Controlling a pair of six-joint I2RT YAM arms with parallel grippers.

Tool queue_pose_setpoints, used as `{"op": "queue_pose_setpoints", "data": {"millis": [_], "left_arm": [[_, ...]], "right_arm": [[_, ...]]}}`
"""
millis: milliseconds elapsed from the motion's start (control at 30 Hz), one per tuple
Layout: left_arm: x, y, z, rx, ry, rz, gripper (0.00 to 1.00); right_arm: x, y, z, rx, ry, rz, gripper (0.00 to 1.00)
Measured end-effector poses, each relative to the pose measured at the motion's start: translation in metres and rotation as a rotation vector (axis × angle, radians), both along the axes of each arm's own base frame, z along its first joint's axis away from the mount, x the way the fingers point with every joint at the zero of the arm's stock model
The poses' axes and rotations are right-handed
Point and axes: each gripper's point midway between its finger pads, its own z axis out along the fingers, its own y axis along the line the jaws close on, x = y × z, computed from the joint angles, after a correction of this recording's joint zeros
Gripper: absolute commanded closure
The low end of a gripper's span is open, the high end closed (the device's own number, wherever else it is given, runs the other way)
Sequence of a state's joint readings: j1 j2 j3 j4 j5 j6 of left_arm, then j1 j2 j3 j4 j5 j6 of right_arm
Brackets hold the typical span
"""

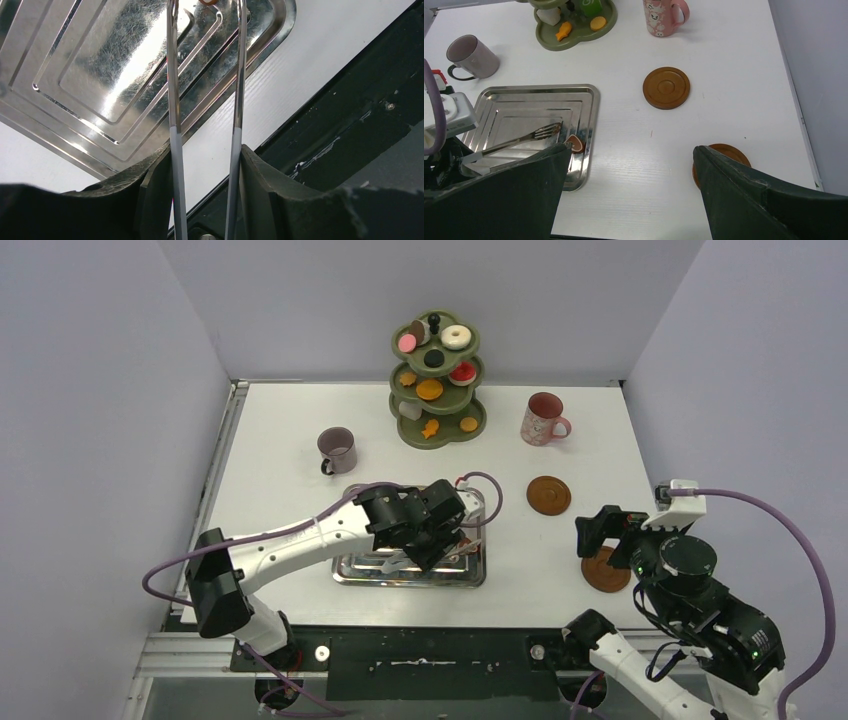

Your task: Serve the afternoon tea

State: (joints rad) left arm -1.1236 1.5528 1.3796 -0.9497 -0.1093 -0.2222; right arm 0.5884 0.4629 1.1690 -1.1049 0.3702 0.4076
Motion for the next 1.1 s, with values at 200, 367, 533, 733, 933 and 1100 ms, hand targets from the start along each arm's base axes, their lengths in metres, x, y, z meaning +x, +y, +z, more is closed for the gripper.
{"op": "queue_pose_setpoints", "data": {"millis": [200, 367, 533, 733, 933, 1100], "left_arm": [[0.000, -0.001, -0.010, 0.032, 0.003, -0.008, 0.56], [0.002, -0.002, -0.027, 0.078, 0.018, -0.010, 0.56], [0.003, -0.004, -0.036, 0.099, 0.025, -0.014, 0.56], [0.003, -0.009, -0.039, 0.088, 0.030, -0.020, 0.60], [0.003, -0.010, -0.043, 0.095, 0.036, -0.021, 0.64], [0.005, -0.009, -0.045, 0.104, 0.031, -0.014, 0.66]], "right_arm": [[-0.001, -0.001, 0.003, 0.002, -0.005, 0.000, 0.00], [-0.002, -0.002, 0.001, -0.003, 0.000, 0.001, 0.00], [-0.002, -0.002, 0.002, -0.004, 0.000, 0.000, 0.00], [-0.002, -0.003, 0.002, -0.007, -0.002, -0.006, 0.00], [-0.002, -0.003, 0.002, -0.009, -0.003, -0.006, 0.00], [-0.001, -0.003, 0.002, -0.010, -0.004, -0.008, 0.00]]}}
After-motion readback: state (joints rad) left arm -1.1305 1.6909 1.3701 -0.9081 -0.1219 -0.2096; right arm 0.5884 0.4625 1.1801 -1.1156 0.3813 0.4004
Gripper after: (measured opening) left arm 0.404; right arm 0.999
